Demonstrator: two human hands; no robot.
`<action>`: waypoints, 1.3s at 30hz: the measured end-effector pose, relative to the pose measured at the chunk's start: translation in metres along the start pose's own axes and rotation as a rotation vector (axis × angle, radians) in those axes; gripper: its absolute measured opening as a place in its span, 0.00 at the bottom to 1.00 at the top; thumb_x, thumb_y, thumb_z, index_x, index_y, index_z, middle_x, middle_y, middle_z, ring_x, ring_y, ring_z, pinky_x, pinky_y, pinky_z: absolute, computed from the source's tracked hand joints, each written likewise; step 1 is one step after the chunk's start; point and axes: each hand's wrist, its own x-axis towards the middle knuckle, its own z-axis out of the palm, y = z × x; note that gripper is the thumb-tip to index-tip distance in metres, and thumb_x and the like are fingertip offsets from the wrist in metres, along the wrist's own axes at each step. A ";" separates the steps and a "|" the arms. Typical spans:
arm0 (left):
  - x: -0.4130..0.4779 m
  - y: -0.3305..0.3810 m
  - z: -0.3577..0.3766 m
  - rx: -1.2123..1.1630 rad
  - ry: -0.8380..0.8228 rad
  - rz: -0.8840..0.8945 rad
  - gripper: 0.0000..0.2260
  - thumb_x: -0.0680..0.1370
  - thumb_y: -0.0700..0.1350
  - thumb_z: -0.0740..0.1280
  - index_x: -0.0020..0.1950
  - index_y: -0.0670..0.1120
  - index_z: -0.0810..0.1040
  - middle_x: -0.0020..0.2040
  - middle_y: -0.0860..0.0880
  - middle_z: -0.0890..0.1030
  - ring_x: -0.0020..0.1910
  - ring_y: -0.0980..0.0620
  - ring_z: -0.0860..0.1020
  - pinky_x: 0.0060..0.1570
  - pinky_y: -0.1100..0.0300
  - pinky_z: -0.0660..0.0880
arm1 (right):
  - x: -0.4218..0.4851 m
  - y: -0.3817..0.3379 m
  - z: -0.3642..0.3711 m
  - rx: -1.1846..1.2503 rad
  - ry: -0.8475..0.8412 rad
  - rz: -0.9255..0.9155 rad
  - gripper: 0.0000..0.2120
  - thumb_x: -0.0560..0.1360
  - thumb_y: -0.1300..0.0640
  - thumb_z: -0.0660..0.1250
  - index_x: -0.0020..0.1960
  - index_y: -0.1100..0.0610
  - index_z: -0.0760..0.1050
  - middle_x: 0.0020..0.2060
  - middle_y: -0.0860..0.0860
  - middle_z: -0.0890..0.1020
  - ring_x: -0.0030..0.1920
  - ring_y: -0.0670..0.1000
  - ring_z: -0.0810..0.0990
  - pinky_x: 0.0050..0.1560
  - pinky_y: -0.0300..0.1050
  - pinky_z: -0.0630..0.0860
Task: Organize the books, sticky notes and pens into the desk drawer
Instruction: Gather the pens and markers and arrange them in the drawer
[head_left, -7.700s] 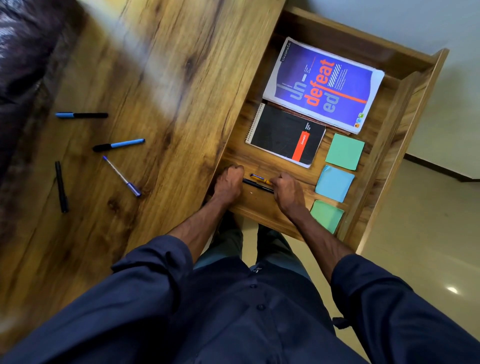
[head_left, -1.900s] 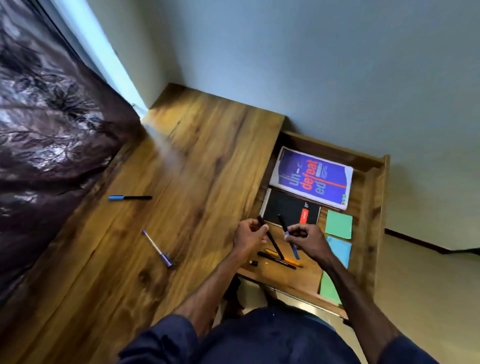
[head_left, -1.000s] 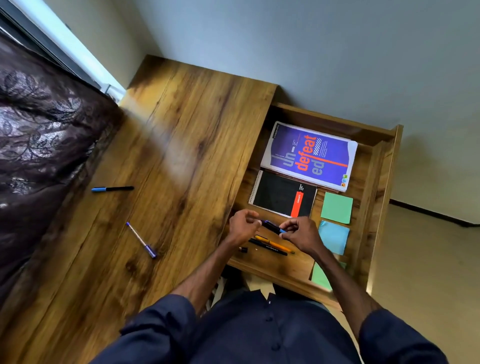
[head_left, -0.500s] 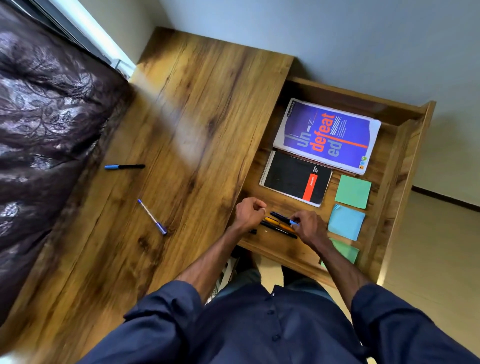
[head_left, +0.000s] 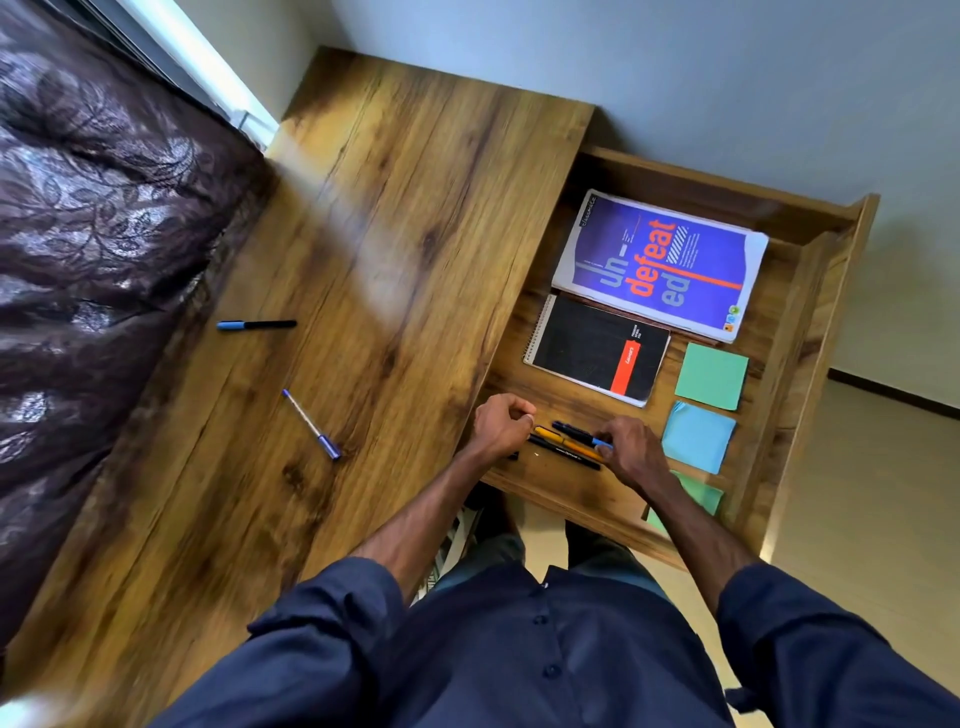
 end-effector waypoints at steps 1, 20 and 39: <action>0.000 0.000 0.000 0.006 -0.004 0.000 0.04 0.76 0.44 0.70 0.47 0.53 0.83 0.48 0.51 0.85 0.49 0.52 0.84 0.56 0.46 0.81 | -0.001 0.001 0.000 0.005 0.001 0.001 0.10 0.75 0.59 0.73 0.57 0.55 0.84 0.50 0.53 0.85 0.48 0.53 0.82 0.47 0.49 0.81; -0.001 0.007 -0.005 0.026 -0.013 0.048 0.06 0.78 0.41 0.69 0.46 0.52 0.81 0.45 0.51 0.84 0.47 0.52 0.83 0.55 0.48 0.82 | 0.015 -0.004 -0.006 0.032 0.091 0.037 0.04 0.74 0.61 0.73 0.47 0.55 0.85 0.42 0.53 0.85 0.40 0.51 0.81 0.39 0.45 0.78; -0.016 0.009 -0.053 -0.104 0.105 0.152 0.06 0.78 0.40 0.69 0.53 0.44 0.83 0.48 0.48 0.86 0.40 0.53 0.83 0.43 0.58 0.81 | 0.005 -0.091 -0.036 0.268 0.428 -0.282 0.03 0.73 0.59 0.72 0.47 0.54 0.82 0.44 0.51 0.82 0.43 0.49 0.80 0.44 0.43 0.78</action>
